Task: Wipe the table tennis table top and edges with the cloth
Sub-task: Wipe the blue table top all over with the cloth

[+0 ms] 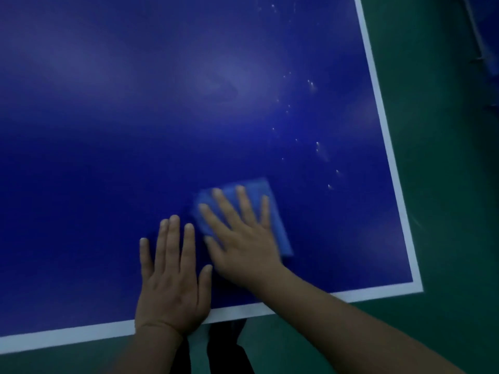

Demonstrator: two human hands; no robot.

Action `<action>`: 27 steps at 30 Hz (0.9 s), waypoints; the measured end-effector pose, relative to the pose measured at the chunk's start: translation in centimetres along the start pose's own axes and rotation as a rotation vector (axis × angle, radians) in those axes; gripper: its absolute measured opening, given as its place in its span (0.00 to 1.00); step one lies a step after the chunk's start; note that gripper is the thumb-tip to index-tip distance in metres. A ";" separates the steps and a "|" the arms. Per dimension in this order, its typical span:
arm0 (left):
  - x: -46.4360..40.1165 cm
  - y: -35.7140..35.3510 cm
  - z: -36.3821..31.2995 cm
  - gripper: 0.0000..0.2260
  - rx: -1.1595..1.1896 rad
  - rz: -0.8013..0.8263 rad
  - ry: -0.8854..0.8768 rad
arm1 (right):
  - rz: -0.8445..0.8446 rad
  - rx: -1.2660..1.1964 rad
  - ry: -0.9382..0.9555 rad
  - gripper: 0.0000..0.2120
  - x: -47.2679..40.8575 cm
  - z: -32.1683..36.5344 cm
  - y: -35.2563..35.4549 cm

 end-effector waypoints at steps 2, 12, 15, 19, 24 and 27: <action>0.1 0.0 0.2 0.32 0.011 -0.004 0.026 | 0.028 0.000 0.078 0.28 -4.7 3.0 -0.3; -0.1 -0.7 -0.4 0.30 -0.058 0.068 -0.030 | -0.257 -0.080 -0.817 0.31 0.9 -30.2 13.4; -0.2 -0.8 -0.4 0.31 -0.083 0.072 -0.034 | -0.344 -0.113 -0.914 0.30 1.3 -29.5 13.2; -0.2 -0.9 -0.3 0.31 -0.107 0.074 -0.028 | -0.237 -0.021 -0.441 0.31 -0.5 -15.1 6.8; -0.2 -1.0 -0.3 0.32 -0.109 0.060 -0.020 | -0.070 0.015 0.002 0.29 3.4 -10.7 4.3; -0.3 -0.9 -0.3 0.32 -0.106 0.053 -0.026 | -0.154 0.028 -0.356 0.31 2.1 -22.6 9.2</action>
Point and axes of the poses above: each hand's wrist, its own x-axis away from the middle knuckle, its own y-axis out of the back of the hand, z = x × y, the point moved 9 cm from there along -x, towards the middle knuckle, and after that the axes turned 15 degrees about -x, right-handed, at the moved point
